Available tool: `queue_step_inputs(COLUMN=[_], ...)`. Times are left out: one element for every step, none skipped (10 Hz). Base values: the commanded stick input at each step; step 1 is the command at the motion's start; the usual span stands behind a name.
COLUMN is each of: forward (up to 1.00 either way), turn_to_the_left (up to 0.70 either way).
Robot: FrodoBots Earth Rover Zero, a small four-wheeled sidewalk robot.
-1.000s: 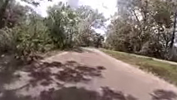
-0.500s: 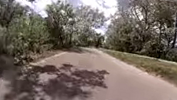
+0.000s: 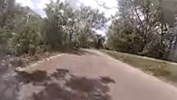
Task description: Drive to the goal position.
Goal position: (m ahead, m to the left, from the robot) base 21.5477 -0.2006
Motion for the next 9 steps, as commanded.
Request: queue_step_inputs(forward=[1.0,1.0,1.0,1.0,1.0,1.0,1.0,1.0,1.0], turn_to_the_left=[0.0,0.0,0.0,0.0,0.0,0.0,0.0,0.0,0.0])
